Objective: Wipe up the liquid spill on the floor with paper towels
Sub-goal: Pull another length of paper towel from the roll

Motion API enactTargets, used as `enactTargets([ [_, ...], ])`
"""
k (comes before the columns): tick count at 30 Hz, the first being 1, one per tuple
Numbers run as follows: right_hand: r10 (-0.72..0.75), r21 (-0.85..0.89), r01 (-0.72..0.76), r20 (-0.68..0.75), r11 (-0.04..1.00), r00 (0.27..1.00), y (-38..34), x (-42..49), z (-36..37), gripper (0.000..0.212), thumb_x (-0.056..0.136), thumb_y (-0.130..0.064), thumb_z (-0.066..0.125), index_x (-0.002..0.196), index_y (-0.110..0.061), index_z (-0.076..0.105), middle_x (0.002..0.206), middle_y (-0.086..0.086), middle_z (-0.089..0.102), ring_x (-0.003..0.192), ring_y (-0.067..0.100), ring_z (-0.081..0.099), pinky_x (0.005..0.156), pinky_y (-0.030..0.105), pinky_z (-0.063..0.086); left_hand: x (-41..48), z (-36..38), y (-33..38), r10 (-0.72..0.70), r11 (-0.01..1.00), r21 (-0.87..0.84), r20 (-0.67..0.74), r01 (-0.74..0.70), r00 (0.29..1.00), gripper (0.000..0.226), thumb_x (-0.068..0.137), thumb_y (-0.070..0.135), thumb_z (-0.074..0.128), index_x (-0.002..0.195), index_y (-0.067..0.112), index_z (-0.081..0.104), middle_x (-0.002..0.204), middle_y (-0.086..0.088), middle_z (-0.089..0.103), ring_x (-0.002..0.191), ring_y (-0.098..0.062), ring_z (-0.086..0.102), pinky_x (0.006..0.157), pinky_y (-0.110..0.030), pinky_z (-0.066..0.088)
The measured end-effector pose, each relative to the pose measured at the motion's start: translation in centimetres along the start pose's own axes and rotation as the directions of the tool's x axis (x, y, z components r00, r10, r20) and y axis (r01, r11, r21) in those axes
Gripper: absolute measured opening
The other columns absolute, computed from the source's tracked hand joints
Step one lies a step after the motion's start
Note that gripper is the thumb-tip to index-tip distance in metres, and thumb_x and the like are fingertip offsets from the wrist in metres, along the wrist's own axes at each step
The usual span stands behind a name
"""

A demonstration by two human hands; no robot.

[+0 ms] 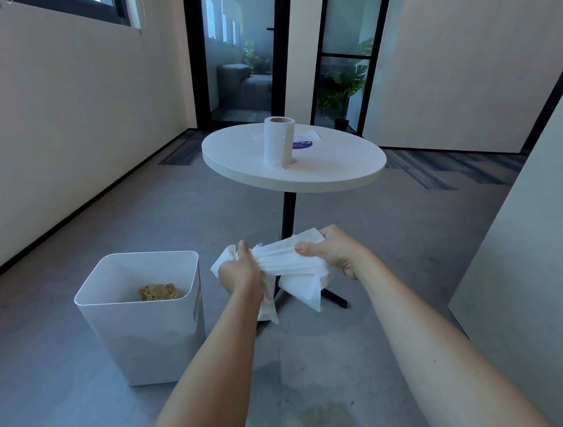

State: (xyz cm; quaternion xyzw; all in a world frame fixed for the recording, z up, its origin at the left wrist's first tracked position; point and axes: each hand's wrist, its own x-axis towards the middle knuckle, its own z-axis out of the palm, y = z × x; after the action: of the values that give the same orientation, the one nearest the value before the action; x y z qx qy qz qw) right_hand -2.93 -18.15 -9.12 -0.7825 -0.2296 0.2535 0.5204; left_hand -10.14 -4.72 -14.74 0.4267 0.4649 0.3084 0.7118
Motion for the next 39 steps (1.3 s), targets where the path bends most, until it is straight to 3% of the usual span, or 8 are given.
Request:
enactTargets([
  [8, 0.023, -0.018, -0.023, -0.023, 1.000, 0.999, -1.7, 1.0, -0.2, 0.021, 0.085, -0.008, 0.069, 0.102, 0.005, 0.066, 0.076, 0.005, 0.067, 0.059, 0.012, 0.063, 0.044, 0.020, 0.048, 0.9, 1.0, 1.9, -0.010, 0.997, -0.072, -0.054, 0.006, 0.999, 0.031, 0.091, 0.033, 0.058, 0.091, 0.003, 0.064, 0.076, -0.001, 0.059, 0.080, -0.023, 0.058, 0.070, -0.028, 0.041],
  [13, 0.006, 0.070, 0.009, -0.210, 0.997, 0.978, -2.3, 1.2, -5.6, 0.022, 0.083, -0.006, 0.070, 0.103, 0.004, 0.064, 0.087, 0.011, 0.068, 0.069, 0.016, 0.064, 0.065, 0.024, 0.055, 3.8, -3.3, 2.4, -0.038, 0.998, -0.051, -0.231, 0.027, 0.972, 0.044, 0.095, 0.034, 0.056, 0.117, -0.003, 0.060, 0.113, -0.015, 0.064, 0.102, -0.031, 0.061, 0.078, -0.030, 0.042],
  [15, 0.005, 0.158, 0.046, -0.307, 0.986, 0.952, -3.0, 1.6, -7.9, 0.026, 0.083, -0.006, 0.070, 0.105, 0.005, 0.063, 0.092, 0.014, 0.069, 0.069, 0.018, 0.067, 0.072, 0.035, 0.056, 4.6, -4.2, 1.8, -0.014, 1.000, 0.005, -0.168, 0.015, 0.986, 0.042, 0.093, 0.037, 0.058, 0.109, -0.002, 0.061, 0.091, -0.010, 0.063, 0.082, -0.026, 0.060, 0.067, -0.026, 0.042],
  [18, 0.011, 0.300, 0.126, -0.417, 0.946, 0.909, -4.7, 2.8, -8.0, 0.008, 0.086, -0.007, 0.067, 0.093, -0.007, 0.062, 0.088, 0.010, 0.067, 0.056, 0.013, 0.067, 0.049, 0.028, 0.055, 4.5, -3.0, 1.2, -0.009, 1.000, 0.021, -0.021, 0.010, 1.000, 0.046, 0.087, 0.040, 0.065, 0.106, -0.002, 0.064, 0.081, -0.007, 0.062, 0.074, -0.023, 0.059, 0.071, -0.030, 0.048],
  [24, 0.202, 0.577, 0.068, -0.390, 0.814, 0.898, -6.8, 6.3, -8.2, 0.046, 0.077, -0.029, 0.065, 0.119, -0.015, 0.056, 0.112, 0.004, 0.064, 0.080, 0.027, 0.062, 0.049, 0.026, 0.044, 4.2, -0.5, 2.1, 0.073, 0.990, 0.105, 0.210, -0.097, 0.975, 0.037, 0.082, 0.042, 0.070, 0.091, 0.008, 0.063, 0.081, -0.007, 0.062, 0.072, -0.020, 0.058, 0.063, -0.028, 0.042],
  [31, 0.239, 0.721, 0.108, -0.362, 0.684, 0.901, -9.7, 9.7, -7.8, 0.032, 0.085, -0.018, 0.065, 0.113, -0.011, 0.052, 0.108, 0.009, 0.061, 0.095, 0.024, 0.064, 0.088, 0.041, 0.054, 5.1, 0.5, 3.2, 0.103, 0.982, 0.083, 0.504, -0.167, 0.858, 0.025, 0.086, 0.028, 0.071, 0.085, 0.003, 0.064, 0.077, -0.015, 0.068, 0.066, -0.025, 0.066, 0.067, -0.032, 0.052],
  [36, 0.192, 0.432, 0.062, -0.518, 0.900, 0.833, -9.6, 11.8, -7.1, 0.079, 0.072, -0.015, 0.070, 0.139, -0.013, 0.027, 0.138, 0.011, 0.040, 0.116, 0.030, 0.049, 0.086, 0.039, 0.048, 6.3, 0.5, 3.2, 0.111, 0.980, 0.076, 0.546, -0.182, 0.830, 0.021, 0.086, 0.023, 0.070, 0.081, 0.003, 0.066, 0.071, -0.013, 0.068, 0.063, -0.025, 0.066, 0.070, -0.036, 0.053],
  [39, -0.055, -0.195, -0.106, -0.676, 0.975, 0.735, -8.7, 12.3, -6.3, 0.094, 0.073, -0.026, 0.076, 0.144, -0.014, 0.016, 0.144, 0.013, 0.024, 0.127, 0.033, 0.033, 0.085, 0.038, 0.042, 6.9, 0.5, 2.6, 0.099, 0.981, 0.086, 0.545, -0.173, 0.833, 0.020, 0.086, 0.021, 0.071, 0.082, 0.002, 0.066, 0.074, -0.014, 0.068, 0.063, -0.025, 0.066, 0.071, -0.037, 0.053],
])
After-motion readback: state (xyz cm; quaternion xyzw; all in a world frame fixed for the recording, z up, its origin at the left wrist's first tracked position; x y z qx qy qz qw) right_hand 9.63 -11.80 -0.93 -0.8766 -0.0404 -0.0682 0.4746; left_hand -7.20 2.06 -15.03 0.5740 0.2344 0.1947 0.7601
